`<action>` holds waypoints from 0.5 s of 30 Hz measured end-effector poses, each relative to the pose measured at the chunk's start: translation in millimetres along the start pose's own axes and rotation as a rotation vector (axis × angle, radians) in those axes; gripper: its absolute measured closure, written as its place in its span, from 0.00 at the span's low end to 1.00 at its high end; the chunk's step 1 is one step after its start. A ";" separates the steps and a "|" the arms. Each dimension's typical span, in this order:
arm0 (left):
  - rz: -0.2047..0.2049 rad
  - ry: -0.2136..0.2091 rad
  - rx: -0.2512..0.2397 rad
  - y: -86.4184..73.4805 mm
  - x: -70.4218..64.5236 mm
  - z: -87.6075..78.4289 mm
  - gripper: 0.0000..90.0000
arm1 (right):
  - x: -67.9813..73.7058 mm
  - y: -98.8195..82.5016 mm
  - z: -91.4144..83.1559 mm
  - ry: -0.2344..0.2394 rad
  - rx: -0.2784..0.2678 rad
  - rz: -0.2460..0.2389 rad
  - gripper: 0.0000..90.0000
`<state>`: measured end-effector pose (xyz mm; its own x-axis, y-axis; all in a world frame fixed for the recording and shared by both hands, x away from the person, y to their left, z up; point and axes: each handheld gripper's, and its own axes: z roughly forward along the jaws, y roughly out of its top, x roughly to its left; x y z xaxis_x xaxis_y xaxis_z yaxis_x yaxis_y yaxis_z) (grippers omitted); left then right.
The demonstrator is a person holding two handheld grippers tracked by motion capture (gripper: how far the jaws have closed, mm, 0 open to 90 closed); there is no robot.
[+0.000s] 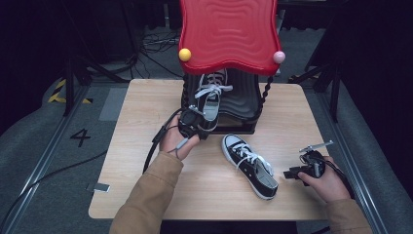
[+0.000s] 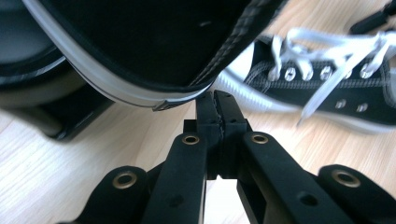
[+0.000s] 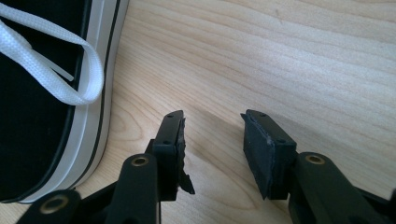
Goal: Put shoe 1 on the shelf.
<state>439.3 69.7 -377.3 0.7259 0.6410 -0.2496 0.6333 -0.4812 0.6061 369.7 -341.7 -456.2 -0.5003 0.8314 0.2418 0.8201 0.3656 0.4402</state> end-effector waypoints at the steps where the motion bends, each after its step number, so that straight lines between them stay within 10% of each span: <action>1: 0.001 -0.011 -0.005 3.0 -4.4 5.5 1.00 | 0.2 0.4 0.3 0.002 0.000 -0.001 0.66; 9: -0.003 -0.008 -0.073 21.9 -21.2 31.0 1.00 | -0.7 -0.6 0.0 0.006 -0.006 0.001 0.66; 15: -0.066 0.036 -0.131 30.7 -7.1 24.5 1.00 | -1.5 -1.5 -0.5 0.009 -0.009 0.005 0.66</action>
<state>460.2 35.7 -375.4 0.6722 0.6908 -0.2664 0.6371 -0.3564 0.6834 369.0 -343.7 -456.8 -0.4987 0.8293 0.2519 0.8202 0.3576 0.4466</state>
